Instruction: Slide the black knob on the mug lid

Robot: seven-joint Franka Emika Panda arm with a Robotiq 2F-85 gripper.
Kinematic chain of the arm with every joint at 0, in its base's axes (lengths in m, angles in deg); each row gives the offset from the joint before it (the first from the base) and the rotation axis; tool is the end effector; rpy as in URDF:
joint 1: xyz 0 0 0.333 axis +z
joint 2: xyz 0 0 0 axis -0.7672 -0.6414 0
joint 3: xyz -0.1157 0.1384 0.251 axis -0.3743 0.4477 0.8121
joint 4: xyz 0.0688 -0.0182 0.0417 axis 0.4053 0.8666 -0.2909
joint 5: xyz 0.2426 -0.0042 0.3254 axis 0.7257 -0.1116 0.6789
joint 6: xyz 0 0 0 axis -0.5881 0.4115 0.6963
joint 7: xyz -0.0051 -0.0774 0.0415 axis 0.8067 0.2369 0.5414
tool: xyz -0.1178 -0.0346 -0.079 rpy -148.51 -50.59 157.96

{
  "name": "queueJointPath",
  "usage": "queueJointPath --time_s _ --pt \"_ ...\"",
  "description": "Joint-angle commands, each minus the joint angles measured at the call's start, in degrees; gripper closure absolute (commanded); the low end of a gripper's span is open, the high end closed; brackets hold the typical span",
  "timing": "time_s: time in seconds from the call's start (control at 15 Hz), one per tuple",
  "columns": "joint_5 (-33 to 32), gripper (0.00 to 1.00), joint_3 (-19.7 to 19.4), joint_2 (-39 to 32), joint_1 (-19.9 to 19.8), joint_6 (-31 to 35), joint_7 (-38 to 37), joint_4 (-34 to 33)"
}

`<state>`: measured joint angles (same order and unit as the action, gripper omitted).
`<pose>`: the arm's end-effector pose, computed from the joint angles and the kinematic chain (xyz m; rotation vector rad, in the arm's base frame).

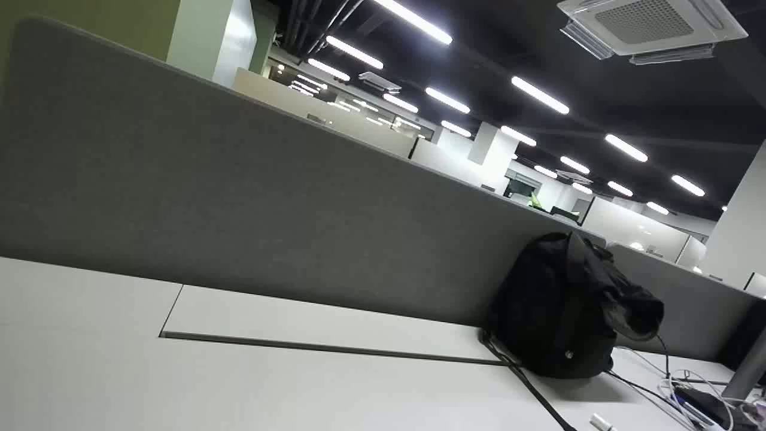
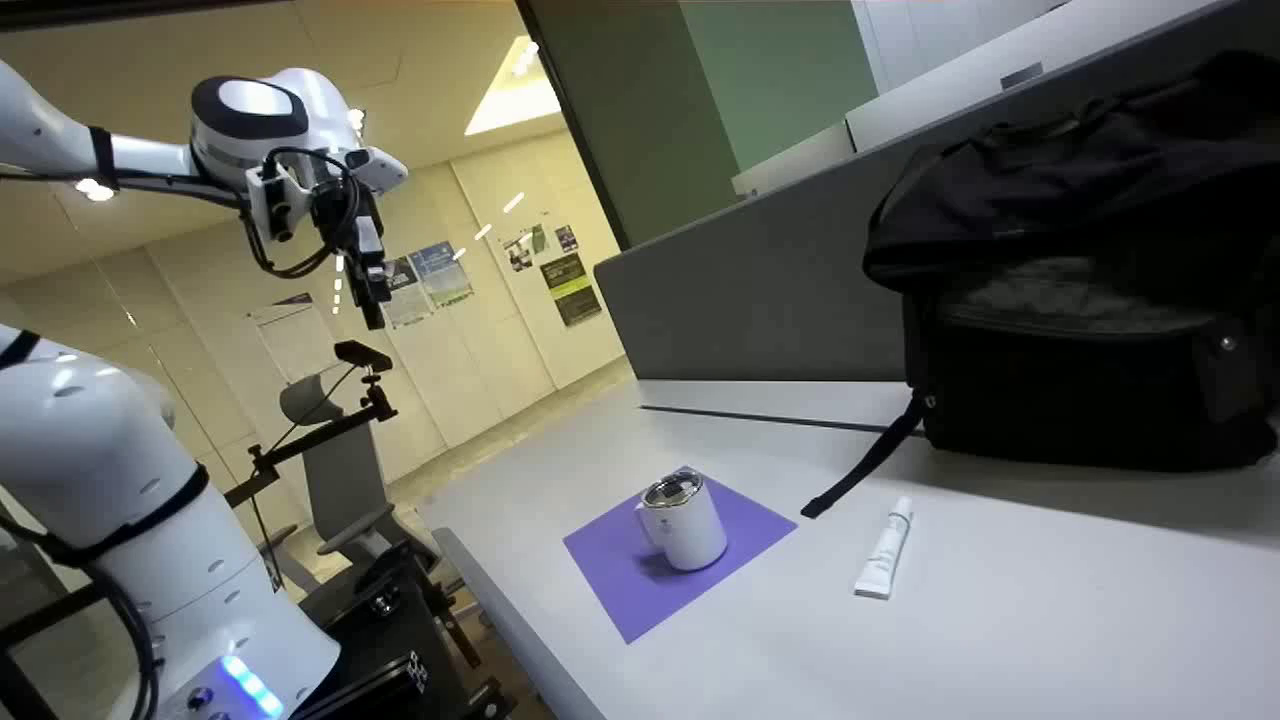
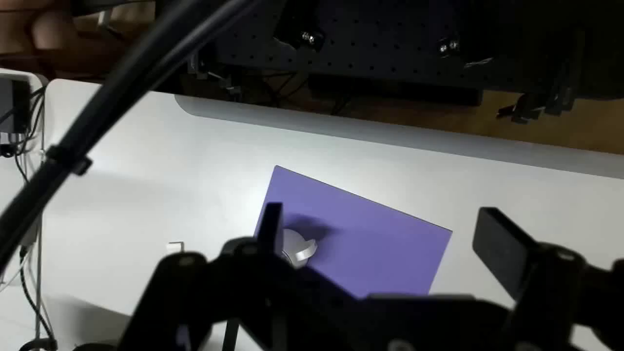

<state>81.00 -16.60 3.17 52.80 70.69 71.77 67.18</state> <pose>0.3223 0.0801 0.4370 2.8730 0.1377 -0.2688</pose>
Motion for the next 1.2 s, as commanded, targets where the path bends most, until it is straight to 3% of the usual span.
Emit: queueJointPath --time_s 0.0,0.67,0.73,0.8,1.13 --pt "-0.66 0.0 -1.24 -0.3 1.55 -0.11 -0.8 -0.1" --pt "-0.66 0.0 -1.24 -0.29 1.55 -0.11 -0.8 -0.1" --pt "-1.08 0.0 -1.14 2.42 0.76 2.83 -3.25 1.46" --pt "-2.39 0.0 -2.35 -3.16 -1.56 12.09 -4.4 1.62" --pt "-6.22 0.0 -8.18 -5.67 -7.06 36.86 -4.68 6.84"
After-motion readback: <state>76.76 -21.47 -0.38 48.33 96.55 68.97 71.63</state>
